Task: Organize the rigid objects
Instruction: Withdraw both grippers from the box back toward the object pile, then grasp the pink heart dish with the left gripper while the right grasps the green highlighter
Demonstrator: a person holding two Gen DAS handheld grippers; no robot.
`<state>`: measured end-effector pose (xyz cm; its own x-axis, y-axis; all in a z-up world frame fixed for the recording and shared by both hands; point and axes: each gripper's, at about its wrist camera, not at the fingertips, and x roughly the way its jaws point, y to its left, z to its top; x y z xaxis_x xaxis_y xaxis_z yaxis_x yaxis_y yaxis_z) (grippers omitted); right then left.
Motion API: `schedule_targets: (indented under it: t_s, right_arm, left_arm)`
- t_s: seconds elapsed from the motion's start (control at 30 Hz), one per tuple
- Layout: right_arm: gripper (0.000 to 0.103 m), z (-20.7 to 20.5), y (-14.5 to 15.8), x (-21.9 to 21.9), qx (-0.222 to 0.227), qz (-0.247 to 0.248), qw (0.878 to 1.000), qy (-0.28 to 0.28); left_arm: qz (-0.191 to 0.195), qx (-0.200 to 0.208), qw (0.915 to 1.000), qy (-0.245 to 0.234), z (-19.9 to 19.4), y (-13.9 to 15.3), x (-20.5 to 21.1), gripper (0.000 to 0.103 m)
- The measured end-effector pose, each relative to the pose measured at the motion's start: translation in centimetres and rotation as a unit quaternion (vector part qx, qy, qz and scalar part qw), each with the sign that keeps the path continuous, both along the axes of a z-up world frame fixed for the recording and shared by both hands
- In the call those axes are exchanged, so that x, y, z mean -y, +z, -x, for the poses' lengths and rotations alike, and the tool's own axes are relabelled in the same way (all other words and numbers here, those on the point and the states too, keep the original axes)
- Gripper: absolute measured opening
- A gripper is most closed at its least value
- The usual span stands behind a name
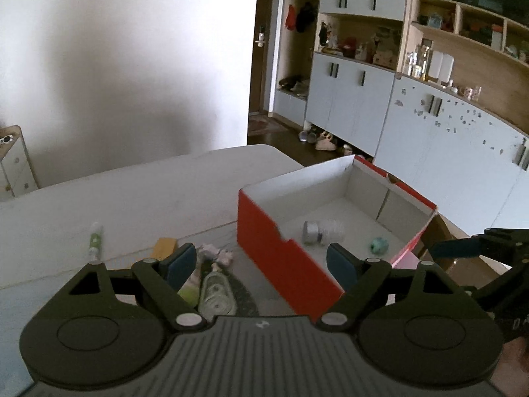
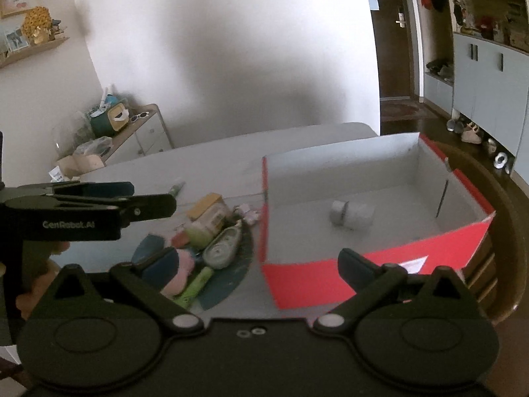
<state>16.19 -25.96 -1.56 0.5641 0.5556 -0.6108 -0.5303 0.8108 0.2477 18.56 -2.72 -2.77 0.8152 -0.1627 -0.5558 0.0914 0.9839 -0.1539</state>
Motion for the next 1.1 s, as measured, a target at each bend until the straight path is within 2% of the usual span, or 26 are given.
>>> schedule_targets:
  t_s: [0.17,0.43,0.57,0.77,0.9,1.1]
  right_arm:
    - [0.102,1.6,-1.0,-2.6,-0.004,0.013,1.0,-0.006]
    - [0.102,3.1,-2.2,-5.1,-0.01,0.022,1.0,-0.013]
    - [0.102,3.6,-3.4,-6.6,-0.014,0.039,0.999,0.003]
    - [0.101,3.4,-6.0,-9.0,-0.025,0.067,0.997,0.038]
    - [0.099,2.7,-7.7,-11.0,-0.026,0.084,0.995,0.054]
    - [0.092,2.1,-10.5,-13.6,-0.024,0.111,0.99,0.084]
  left_arm:
    - [0.023,-0.013,0.9996,-0.007,1.2,-1.2,-3.0,0.086]
    - [0.004,-0.018,0.9995,-0.026,3.0,-3.9,-5.6,0.086]
    - [-0.007,-0.035,0.9993,-0.016,3.0,-5.6,-6.4,0.086]
    - [0.016,-0.073,0.9971,0.011,2.0,-8.6,-7.8,0.086]
    - [0.016,-0.096,0.995,0.021,1.0,-10.5,-7.6,0.086]
    - [0.023,-0.118,0.9924,0.026,-0.2,-12.7,-7.2,0.086]
